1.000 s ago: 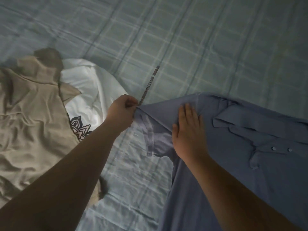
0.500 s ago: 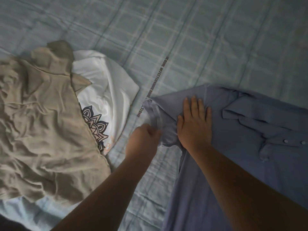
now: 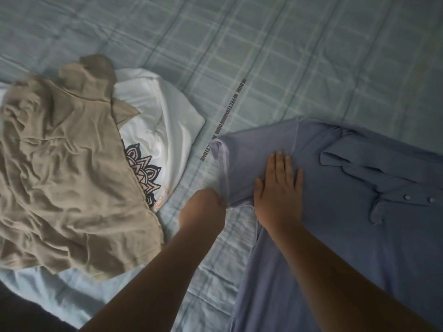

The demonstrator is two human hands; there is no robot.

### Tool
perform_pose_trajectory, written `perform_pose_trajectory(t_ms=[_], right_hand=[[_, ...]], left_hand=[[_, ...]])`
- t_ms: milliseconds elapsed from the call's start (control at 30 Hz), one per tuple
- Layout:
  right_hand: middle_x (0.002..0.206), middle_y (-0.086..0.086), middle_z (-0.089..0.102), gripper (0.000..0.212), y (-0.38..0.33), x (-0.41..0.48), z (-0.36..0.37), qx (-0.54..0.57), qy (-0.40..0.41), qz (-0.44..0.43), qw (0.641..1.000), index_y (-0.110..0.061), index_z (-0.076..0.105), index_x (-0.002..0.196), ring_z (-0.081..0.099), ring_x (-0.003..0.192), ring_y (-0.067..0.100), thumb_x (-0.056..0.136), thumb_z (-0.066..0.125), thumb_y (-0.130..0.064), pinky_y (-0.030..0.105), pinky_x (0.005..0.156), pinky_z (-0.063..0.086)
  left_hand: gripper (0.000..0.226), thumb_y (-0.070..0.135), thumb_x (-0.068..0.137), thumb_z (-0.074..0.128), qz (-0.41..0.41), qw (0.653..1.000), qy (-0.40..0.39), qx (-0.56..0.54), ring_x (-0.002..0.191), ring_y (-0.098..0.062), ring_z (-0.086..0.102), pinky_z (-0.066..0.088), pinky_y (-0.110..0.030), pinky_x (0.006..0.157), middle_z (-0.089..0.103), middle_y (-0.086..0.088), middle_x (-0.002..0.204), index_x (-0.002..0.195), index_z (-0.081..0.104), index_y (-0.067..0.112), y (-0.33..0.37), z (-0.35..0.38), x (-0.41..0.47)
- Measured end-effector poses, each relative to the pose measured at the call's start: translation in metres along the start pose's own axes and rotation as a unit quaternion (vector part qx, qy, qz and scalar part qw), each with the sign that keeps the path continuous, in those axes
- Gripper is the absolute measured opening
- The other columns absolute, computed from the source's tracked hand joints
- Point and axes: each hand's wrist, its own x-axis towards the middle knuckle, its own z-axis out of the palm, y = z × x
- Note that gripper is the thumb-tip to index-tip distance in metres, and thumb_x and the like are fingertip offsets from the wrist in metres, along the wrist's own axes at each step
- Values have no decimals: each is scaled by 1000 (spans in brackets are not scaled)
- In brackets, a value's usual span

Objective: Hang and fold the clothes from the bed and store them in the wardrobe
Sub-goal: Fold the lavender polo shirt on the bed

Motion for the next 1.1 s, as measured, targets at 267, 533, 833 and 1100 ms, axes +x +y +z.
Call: perform_pose_trajectory(t_ms=[267, 533, 833, 1100], right_hand=[[161, 16, 26, 66, -6, -10, -9, 23, 38, -26, 999, -3, 28, 153, 22, 149, 30, 99, 29, -41, 55, 120, 16], [162, 14, 21, 69, -24, -39, 5, 28, 4, -132, 991, -3, 27, 154, 17, 151, 28, 98, 46, -38, 55, 119, 19], [162, 12, 23, 66, -15, -36, -13, 115, -14, -136, 984, -5, 30, 153, 20, 150, 27, 98, 43, -38, 50, 120, 21], [161, 15, 23, 65, 65, -34, -48, 116, 1, 12, 993, -4, 25, 154, 21, 150, 32, 99, 44, -32, 51, 118, 25]], left_hand=[[39, 44, 95, 53, 0, 990, 86, -108, 93, -33, 64, 39, -30, 72, 67, -13, 101, 107, 54, 7, 32, -45, 46], [28, 21, 88, 61, -23, 994, -25, -107, 77, -28, 68, 49, -28, 61, 70, -15, 97, 103, 66, -2, 63, -71, 110], [17, 21, 95, 60, 53, 963, -27, -263, 67, -32, 67, 62, -51, 58, 63, -20, 84, 86, 47, 16, 54, -82, 87], [14, 26, 96, 58, 210, 958, -12, -197, 46, -11, 51, 50, -32, 43, 56, -11, 68, 88, 46, 24, 121, -60, 39]])
